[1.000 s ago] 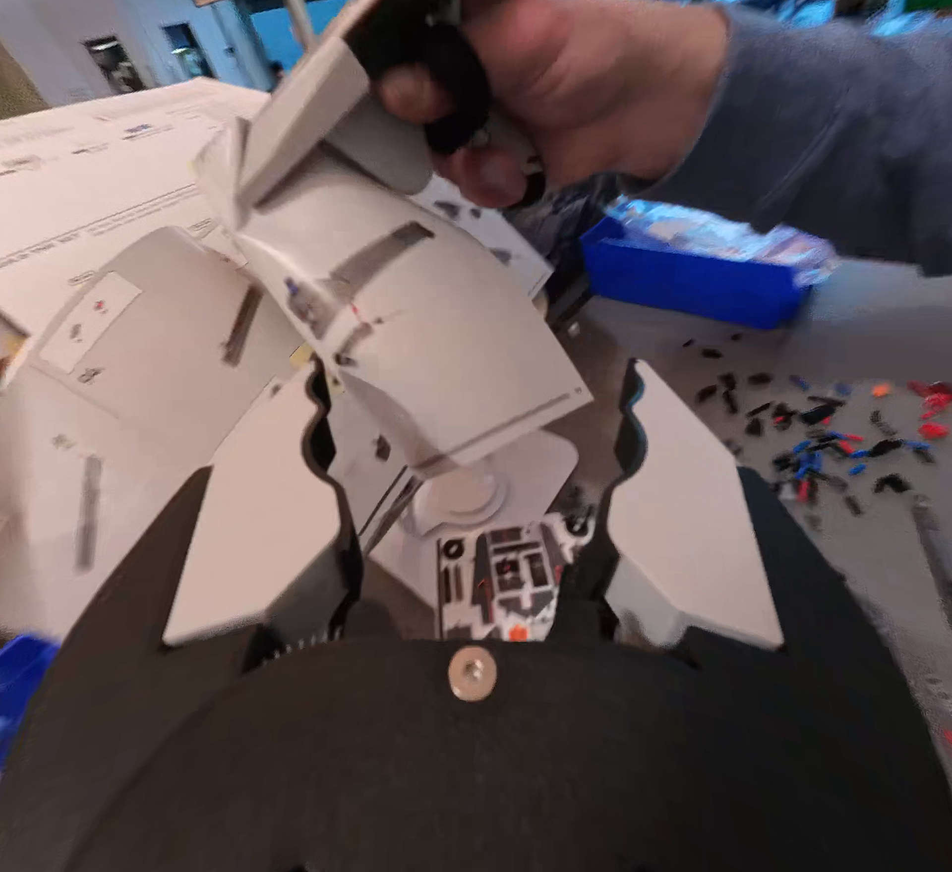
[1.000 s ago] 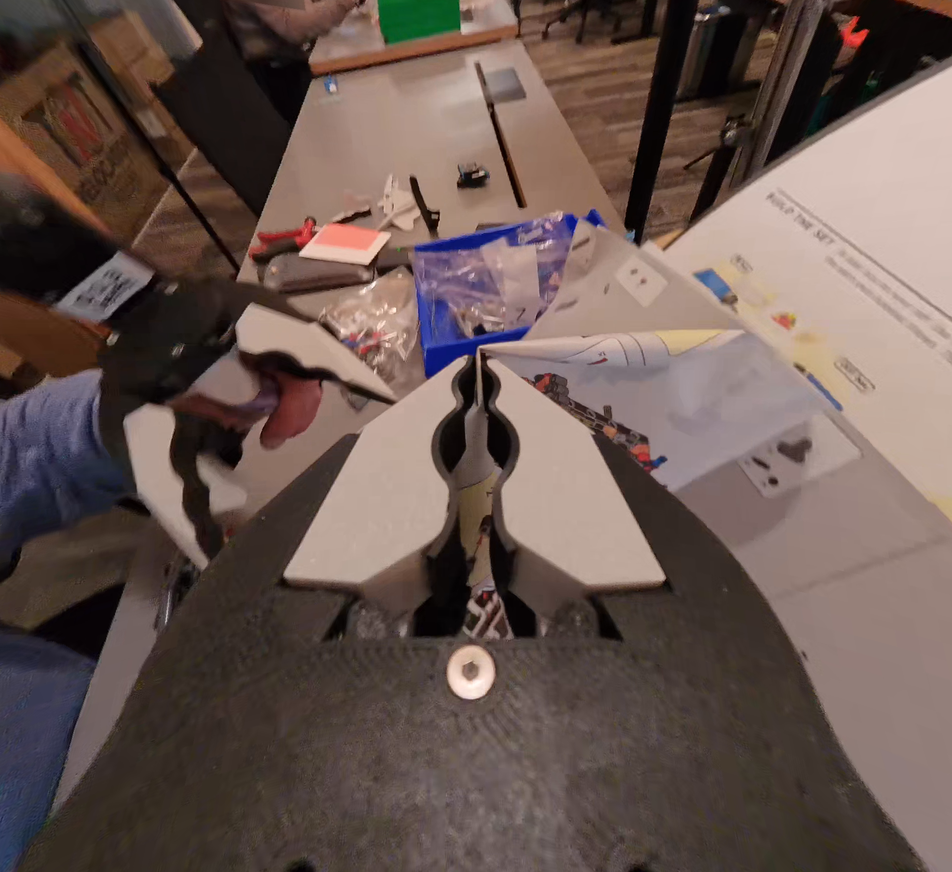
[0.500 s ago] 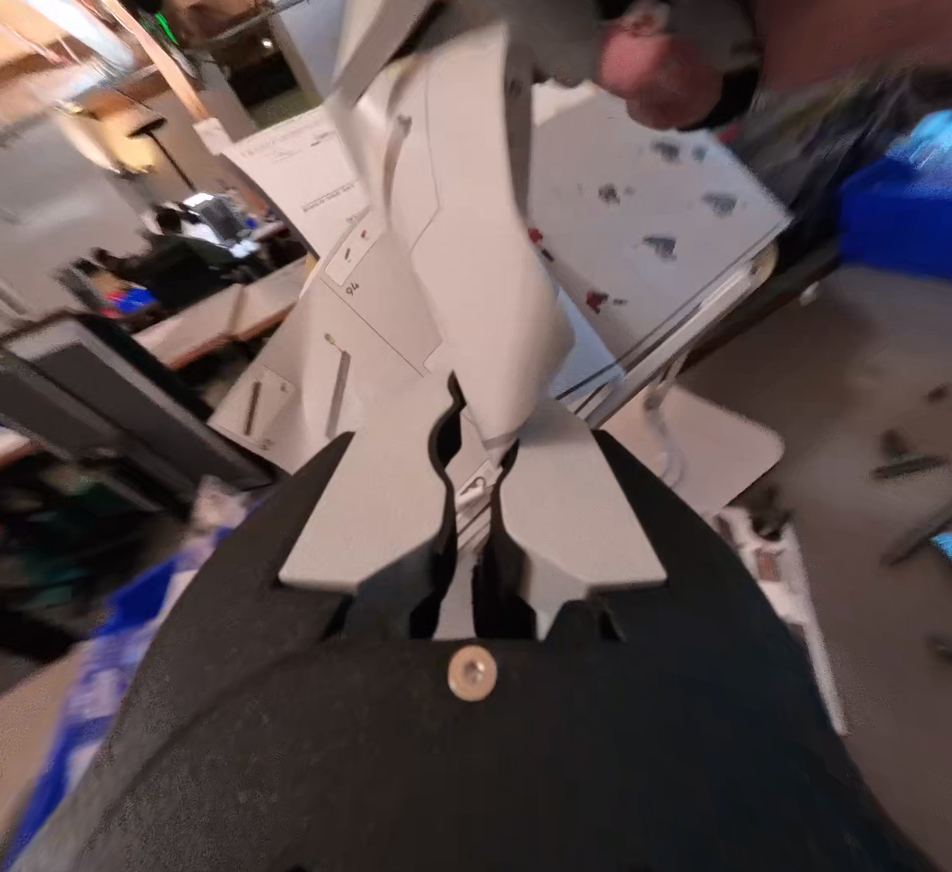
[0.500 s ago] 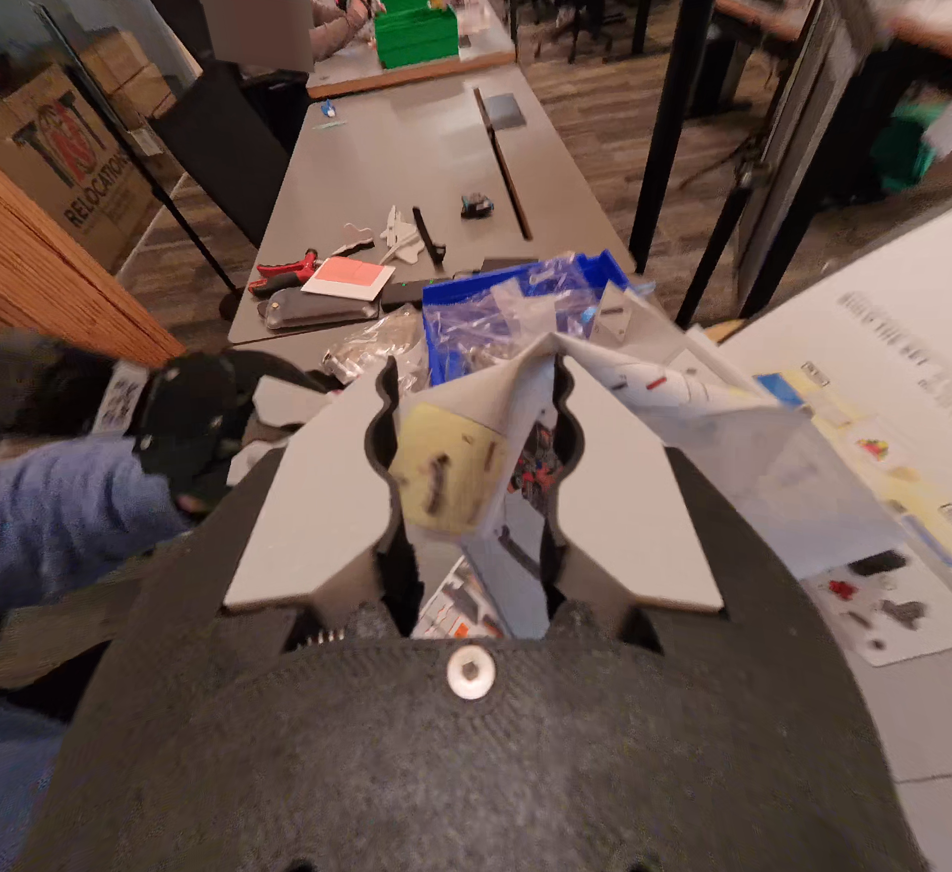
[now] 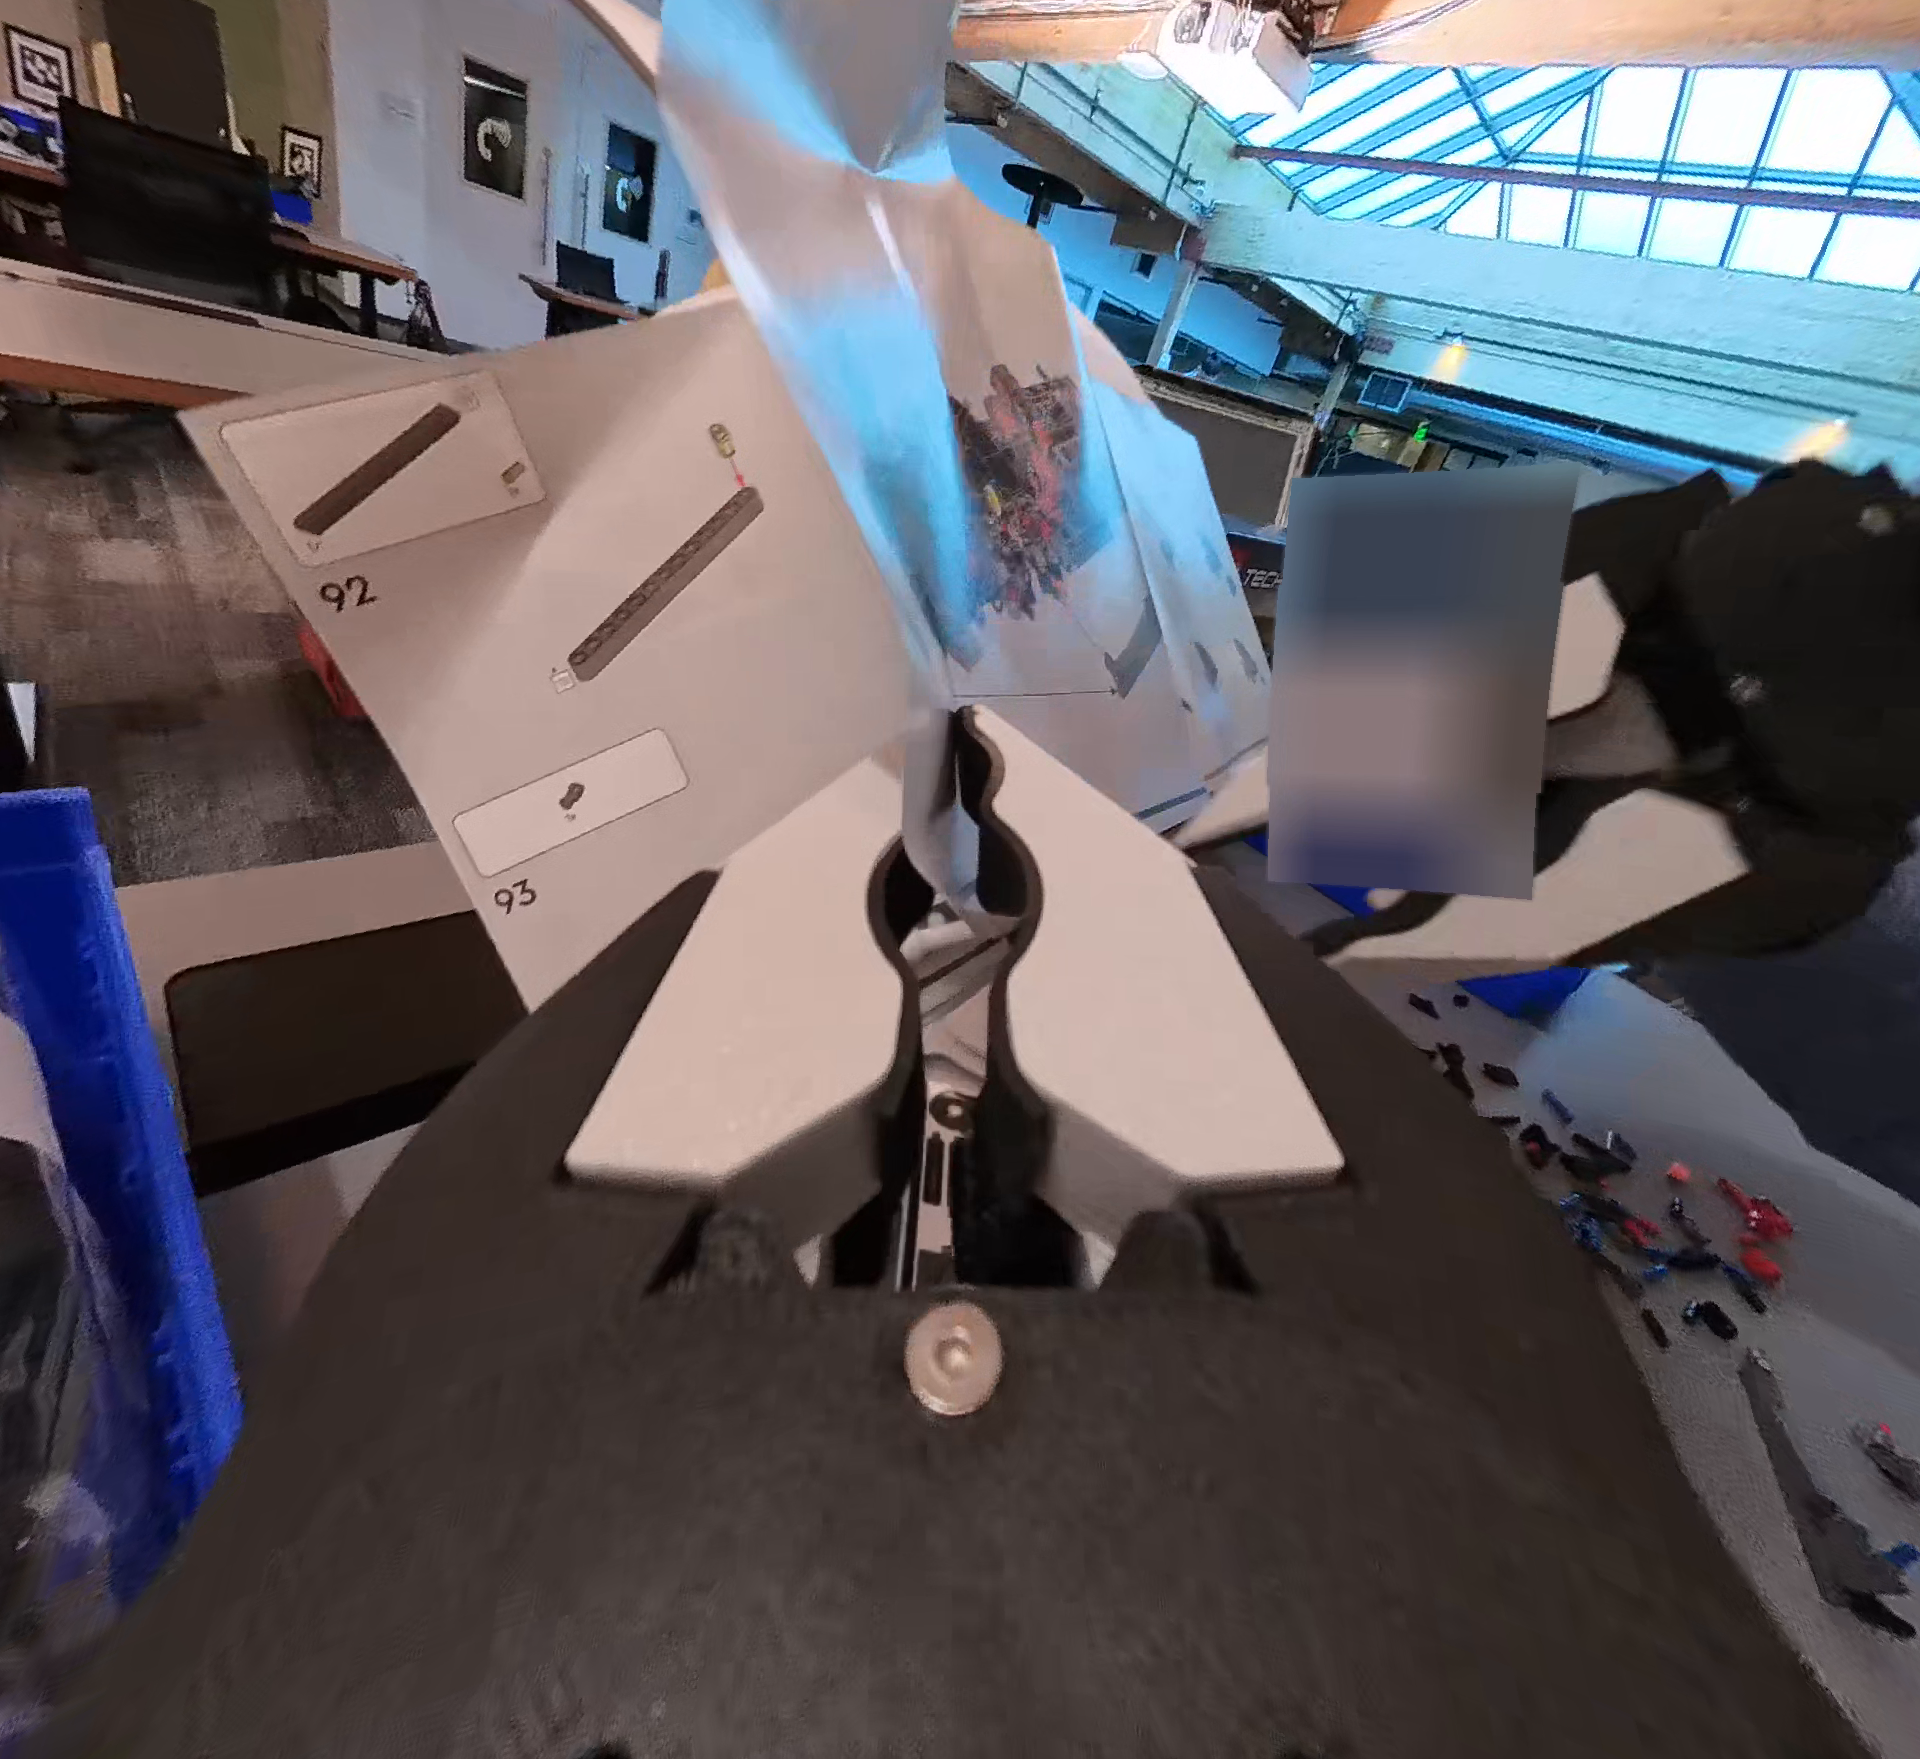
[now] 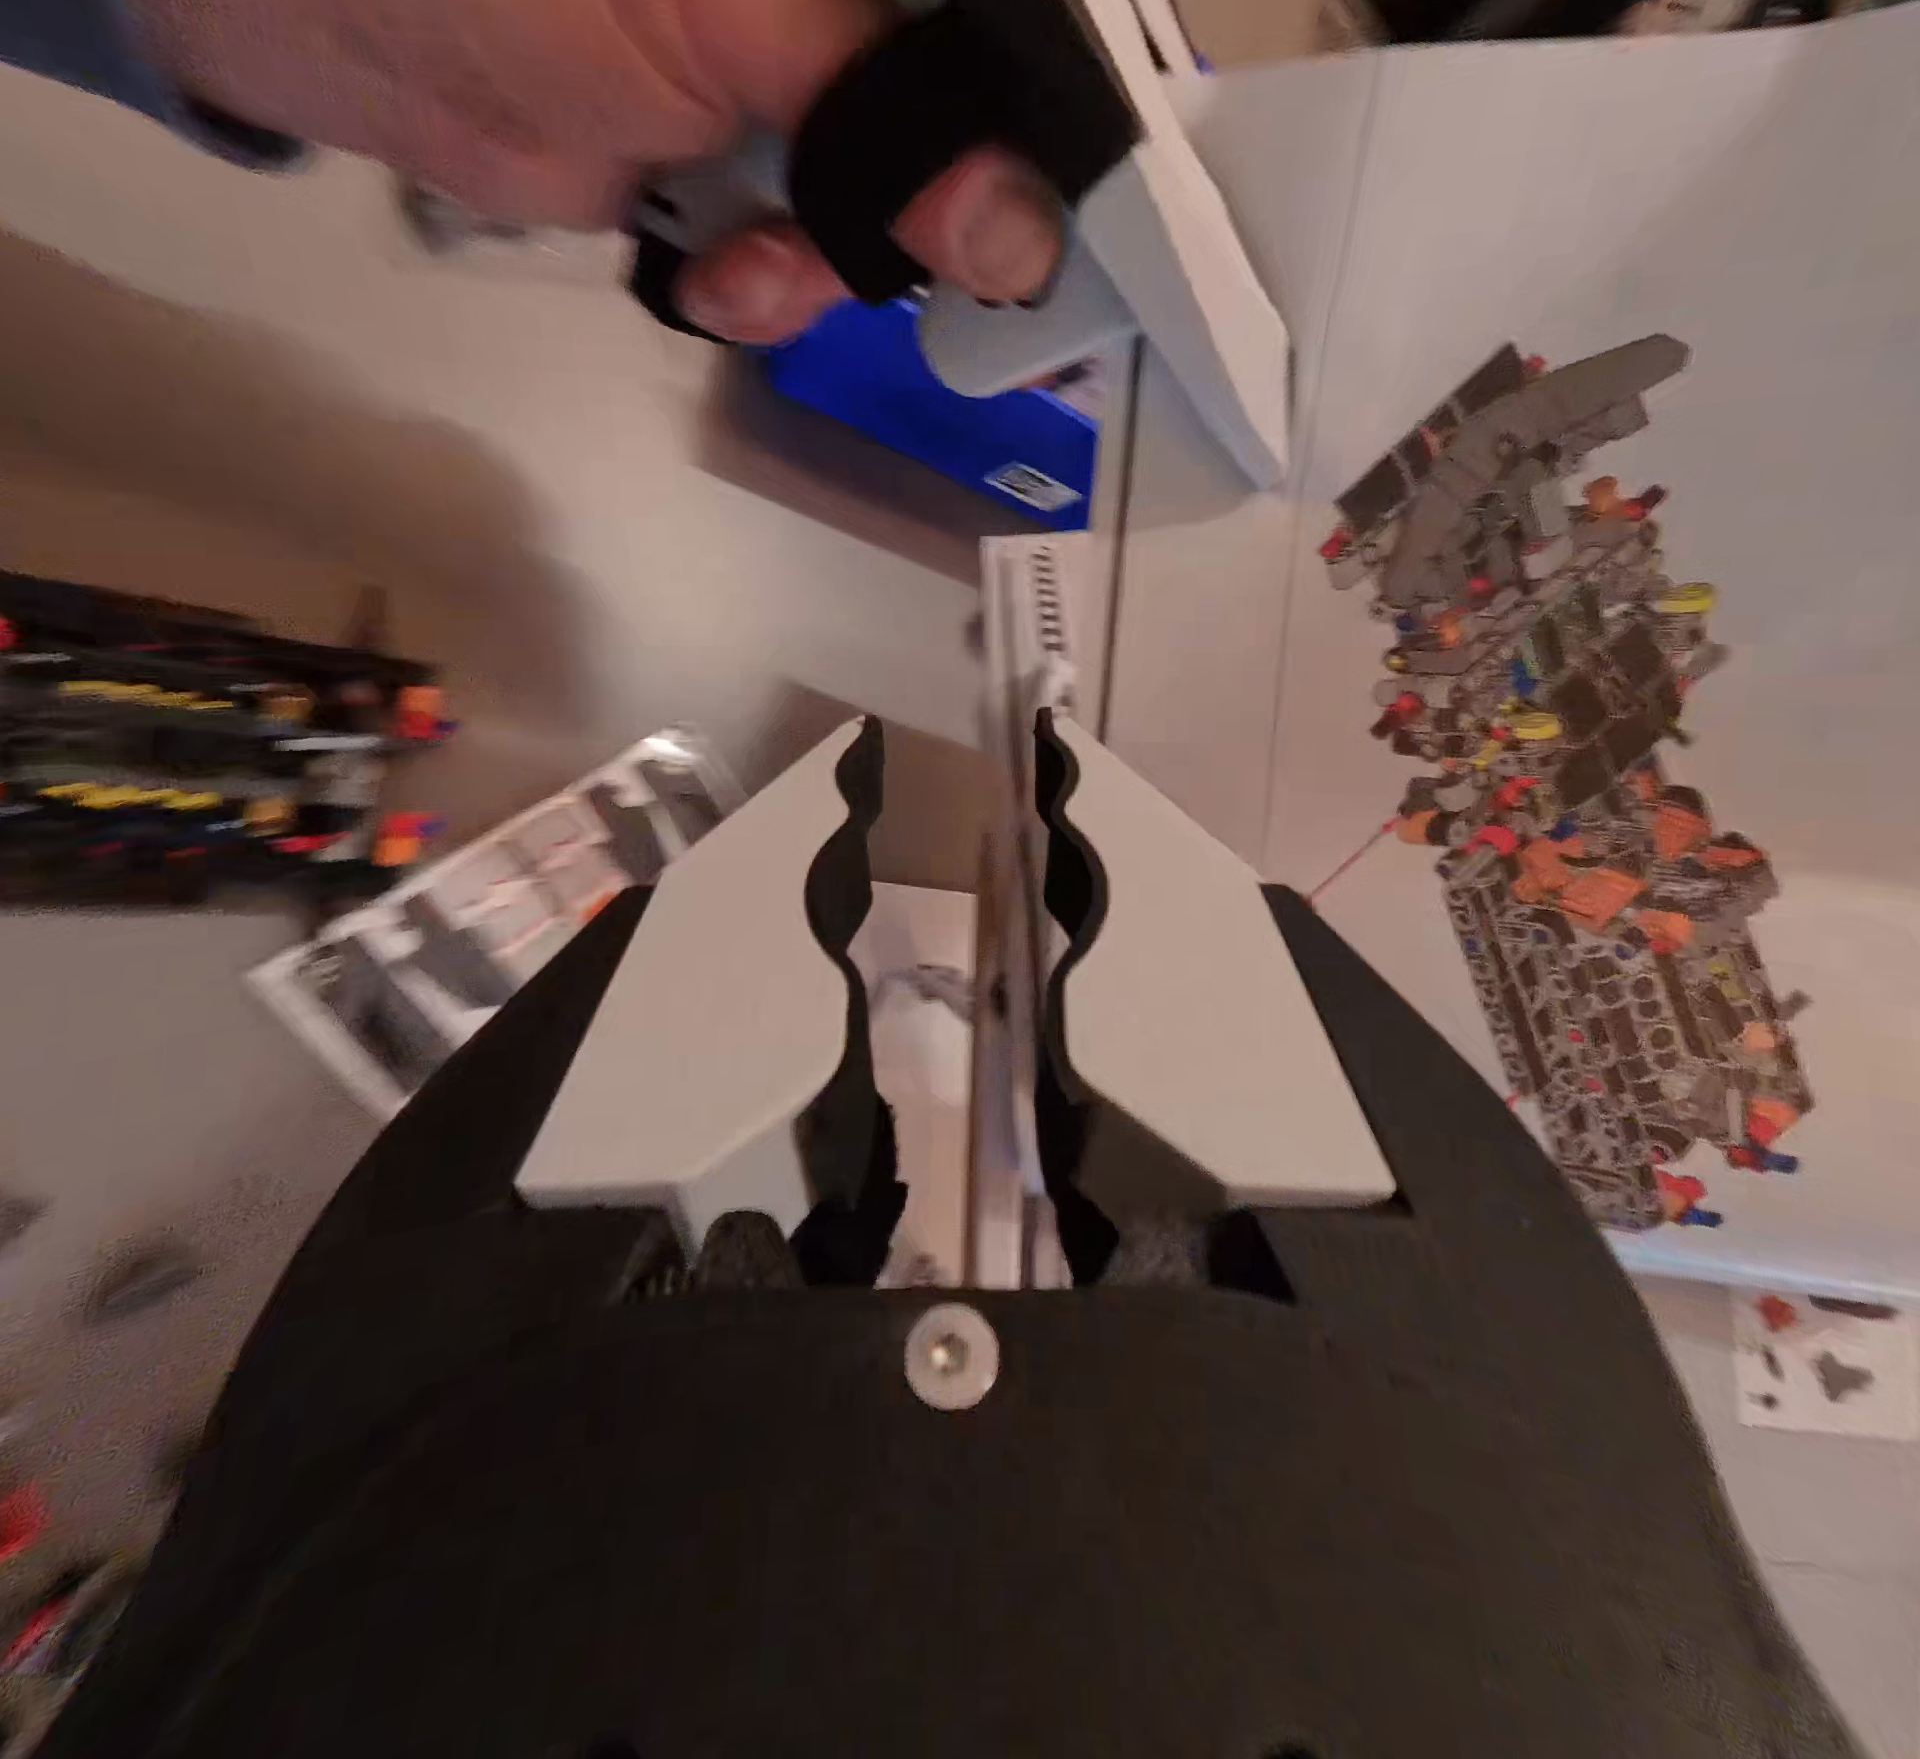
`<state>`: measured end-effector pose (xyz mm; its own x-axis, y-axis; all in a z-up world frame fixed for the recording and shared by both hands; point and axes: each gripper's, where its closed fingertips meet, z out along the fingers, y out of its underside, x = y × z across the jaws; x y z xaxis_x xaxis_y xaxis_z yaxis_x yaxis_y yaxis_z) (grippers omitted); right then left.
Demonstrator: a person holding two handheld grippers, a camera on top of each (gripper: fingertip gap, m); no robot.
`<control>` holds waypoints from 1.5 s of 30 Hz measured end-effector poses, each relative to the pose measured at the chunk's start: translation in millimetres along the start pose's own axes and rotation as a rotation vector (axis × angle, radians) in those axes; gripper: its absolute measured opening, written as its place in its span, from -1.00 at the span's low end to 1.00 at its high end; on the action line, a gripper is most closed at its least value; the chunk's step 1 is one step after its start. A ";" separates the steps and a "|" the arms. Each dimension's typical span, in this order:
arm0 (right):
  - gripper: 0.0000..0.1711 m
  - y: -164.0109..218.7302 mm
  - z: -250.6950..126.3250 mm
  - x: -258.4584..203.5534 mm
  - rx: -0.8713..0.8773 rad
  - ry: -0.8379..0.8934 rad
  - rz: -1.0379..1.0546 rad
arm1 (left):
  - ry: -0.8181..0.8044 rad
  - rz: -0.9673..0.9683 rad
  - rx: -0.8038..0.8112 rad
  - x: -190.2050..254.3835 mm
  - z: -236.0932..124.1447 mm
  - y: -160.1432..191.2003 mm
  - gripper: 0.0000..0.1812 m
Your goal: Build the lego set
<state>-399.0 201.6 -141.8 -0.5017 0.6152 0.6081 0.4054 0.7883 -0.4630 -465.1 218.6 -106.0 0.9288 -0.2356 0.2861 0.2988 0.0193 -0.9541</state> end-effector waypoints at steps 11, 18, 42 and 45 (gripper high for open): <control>-0.92 38.5 54.3 14.0 -0.229 0.232 -0.130 | 0.031 -0.055 0.005 -17.8 3.5 14.4 -1.00; -1.00 33.8 49.9 8.2 -0.164 0.221 -0.163 | 0.027 -0.090 0.011 -28.0 8.8 22.0 -1.00; -1.00 36.5 33.2 39.0 -0.004 0.314 0.282 | -0.016 -0.190 -0.023 -43.3 13.4 57.7 -1.00; -0.89 34.8 32.3 38.6 -0.038 0.310 0.262 | -0.054 -0.188 -0.026 -46.3 6.6 57.7 -0.91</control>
<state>-428.9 253.2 -155.2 -0.1254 0.7574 0.6409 0.5196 0.6004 -0.6079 -489.3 237.1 -173.7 0.8680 -0.1798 0.4629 0.4629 -0.0449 -0.8853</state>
